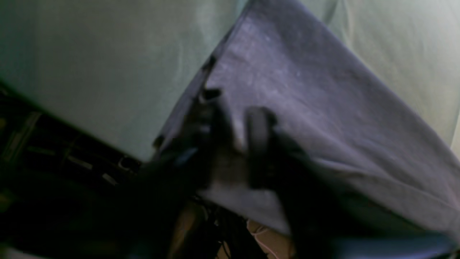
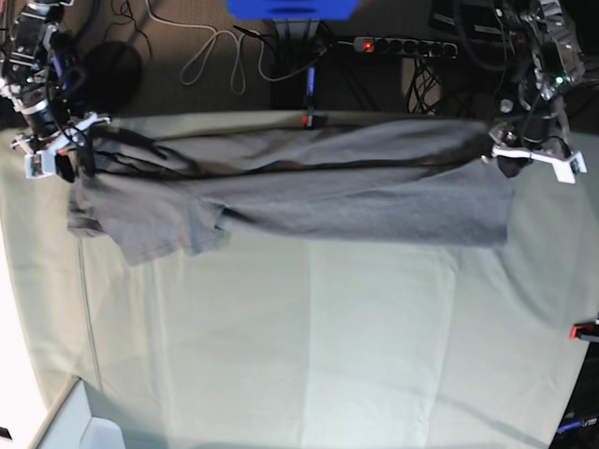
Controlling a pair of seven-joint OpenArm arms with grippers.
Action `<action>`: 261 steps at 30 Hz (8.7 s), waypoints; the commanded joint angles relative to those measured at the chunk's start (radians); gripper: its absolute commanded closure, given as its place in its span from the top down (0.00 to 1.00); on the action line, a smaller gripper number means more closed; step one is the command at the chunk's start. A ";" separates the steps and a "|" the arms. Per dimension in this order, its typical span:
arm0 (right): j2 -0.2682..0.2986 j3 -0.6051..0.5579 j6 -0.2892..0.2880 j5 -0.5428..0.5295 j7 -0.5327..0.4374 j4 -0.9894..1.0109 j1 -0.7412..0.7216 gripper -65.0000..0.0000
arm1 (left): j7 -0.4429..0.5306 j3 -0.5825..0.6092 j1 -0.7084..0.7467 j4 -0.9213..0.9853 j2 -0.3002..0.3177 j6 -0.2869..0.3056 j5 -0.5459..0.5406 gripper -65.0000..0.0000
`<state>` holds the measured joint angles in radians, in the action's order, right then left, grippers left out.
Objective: Layout the t-shirt on the table in an organized manner, then fold the t-shirt properly
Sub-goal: 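Pull the folded shirt ends with both grippers to straighten the strip, then release the shirt with the left gripper and move it toward the shirt's middle, then fold the strip end held by the left gripper over onto the middle, then lift the other strip end with the right gripper and fold it onto the middle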
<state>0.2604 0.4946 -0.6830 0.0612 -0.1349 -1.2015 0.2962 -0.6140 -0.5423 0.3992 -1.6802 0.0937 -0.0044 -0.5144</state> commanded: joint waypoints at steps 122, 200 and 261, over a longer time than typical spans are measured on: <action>-0.195 0.059 -0.015 -0.013 0.265 -0.294 0.056 0.57 | 0.024 0.103 -0.233 0.352 0.130 0.004 0.006 0.71; -0.191 0.160 -0.015 -0.013 0.266 -0.340 0.011 0.57 | 0.139 0.916 -0.266 0.124 -0.206 -0.010 0.283 0.00; -0.135 0.167 -0.015 -0.013 0.527 -0.116 -0.219 0.74 | 0.131 0.189 -0.093 0.022 0.235 0.002 -0.332 0.37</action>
<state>0.1154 0.6632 -0.6846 0.0635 0.4076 -1.3048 0.0814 -0.5037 -0.3435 0.3065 -1.6382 0.3157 -0.0105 -0.8333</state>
